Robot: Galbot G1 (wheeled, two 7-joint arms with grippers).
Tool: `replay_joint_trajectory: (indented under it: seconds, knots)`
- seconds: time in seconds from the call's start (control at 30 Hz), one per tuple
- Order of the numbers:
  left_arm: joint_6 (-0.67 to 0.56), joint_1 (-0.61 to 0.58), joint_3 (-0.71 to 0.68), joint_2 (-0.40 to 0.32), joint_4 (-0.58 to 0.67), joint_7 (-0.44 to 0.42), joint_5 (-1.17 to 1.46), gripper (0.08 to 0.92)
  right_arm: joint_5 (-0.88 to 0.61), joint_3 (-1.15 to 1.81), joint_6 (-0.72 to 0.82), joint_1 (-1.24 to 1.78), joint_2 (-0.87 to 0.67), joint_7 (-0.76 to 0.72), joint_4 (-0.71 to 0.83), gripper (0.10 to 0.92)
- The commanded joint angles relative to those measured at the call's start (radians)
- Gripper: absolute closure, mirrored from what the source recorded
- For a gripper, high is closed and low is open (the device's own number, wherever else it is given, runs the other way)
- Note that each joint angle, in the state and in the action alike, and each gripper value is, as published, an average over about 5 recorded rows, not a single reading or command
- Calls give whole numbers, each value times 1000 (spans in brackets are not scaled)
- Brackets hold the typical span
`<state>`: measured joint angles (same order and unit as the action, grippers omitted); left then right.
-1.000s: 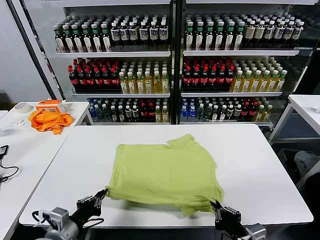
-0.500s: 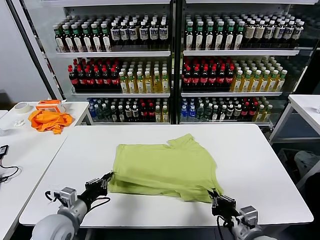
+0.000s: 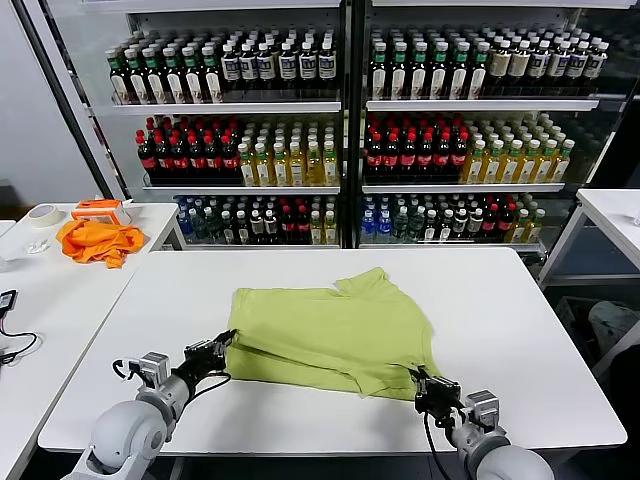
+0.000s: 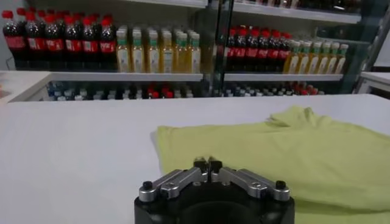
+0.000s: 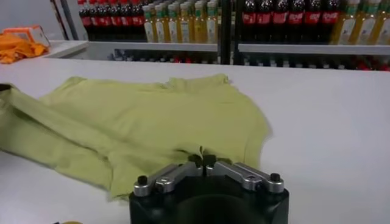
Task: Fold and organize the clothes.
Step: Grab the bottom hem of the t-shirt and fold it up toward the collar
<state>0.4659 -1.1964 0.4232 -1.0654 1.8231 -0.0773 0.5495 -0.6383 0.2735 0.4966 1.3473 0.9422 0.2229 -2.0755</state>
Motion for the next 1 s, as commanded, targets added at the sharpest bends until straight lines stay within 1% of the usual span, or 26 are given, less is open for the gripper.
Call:
replay_joint_trajectory:
  seconds: [0.03, 0.13, 0.2, 0.27, 0.43, 0.67, 0.9, 1.0]
  knots:
    - [-3, 49, -20, -4, -77, -6, -6, 918, -3, -11, -1, -31, 1, 1, 28, 920]
    - [2, 48, -23, -6, -86, -8, -21, 918, -4, -15, 5, -41, 3, -1, 42, 907]
    - [14, 44, -23, -7, -86, -6, -37, 912, -4, -20, 10, -47, 7, -1, 51, 871]
    - [31, 40, -23, -9, -85, -1, -61, 891, -4, -25, 16, -52, 12, 0, 58, 812]
    - [46, 43, -21, -19, -98, 19, -101, 758, -4, -27, 16, -62, 23, 8, 71, 673]
    - [19, 51, -2, -17, -104, 34, -92, 559, -22, 15, 16, -43, 22, 18, 52, 465]
    - [-40, 31, 52, -4, -64, 14, 44, 351, -22, 139, 13, 78, -15, -2, -35, 268]
    - [-30, 5, 67, 4, -18, 18, 65, 265, -22, 182, 9, 127, -26, -4, -57, 216]
